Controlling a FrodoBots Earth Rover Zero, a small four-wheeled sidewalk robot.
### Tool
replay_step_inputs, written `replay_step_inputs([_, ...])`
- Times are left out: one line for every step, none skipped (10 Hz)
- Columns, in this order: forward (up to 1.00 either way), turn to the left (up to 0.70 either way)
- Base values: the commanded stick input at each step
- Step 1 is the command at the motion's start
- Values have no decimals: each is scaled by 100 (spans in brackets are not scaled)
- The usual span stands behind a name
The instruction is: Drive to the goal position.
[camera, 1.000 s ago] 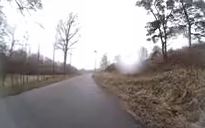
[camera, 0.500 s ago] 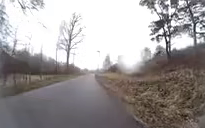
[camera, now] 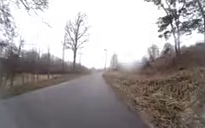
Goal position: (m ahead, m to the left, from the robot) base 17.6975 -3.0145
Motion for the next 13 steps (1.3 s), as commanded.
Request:
replay_step_inputs([47, 47])
replay_step_inputs([48, 39])
replay_step_inputs([55, 3])
replay_step_inputs([54, 0])
replay_step_inputs([49, 16])
replay_step_inputs([49, 49])
replay_step_inputs([49, 49])
replay_step_inputs([50, 12])
replay_step_inputs([61, 0])
replay_step_inputs([69, 0])
replay_step_inputs([70, 0])
replay_step_inputs([70, 0])
replay_step_inputs([70, 0])
